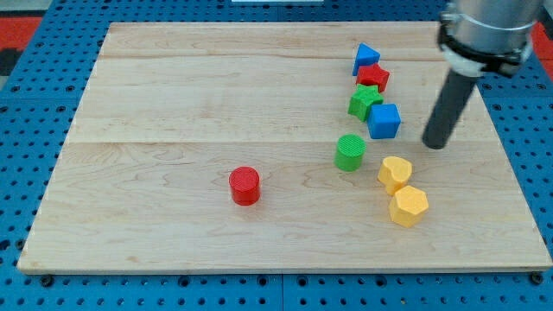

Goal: Move the blue cube slightly towards the left

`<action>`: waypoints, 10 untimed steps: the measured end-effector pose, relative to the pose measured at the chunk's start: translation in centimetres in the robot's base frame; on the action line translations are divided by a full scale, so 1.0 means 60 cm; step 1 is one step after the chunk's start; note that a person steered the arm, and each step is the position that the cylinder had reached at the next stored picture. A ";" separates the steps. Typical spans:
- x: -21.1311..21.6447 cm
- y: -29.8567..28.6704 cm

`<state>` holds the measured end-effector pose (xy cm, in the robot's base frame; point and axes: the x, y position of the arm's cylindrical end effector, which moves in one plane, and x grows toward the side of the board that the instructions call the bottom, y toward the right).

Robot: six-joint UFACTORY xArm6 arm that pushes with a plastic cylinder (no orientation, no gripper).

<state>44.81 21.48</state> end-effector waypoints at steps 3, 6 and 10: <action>-0.045 -0.091; -0.062 -0.146; -0.003 -0.264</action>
<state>44.65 5.65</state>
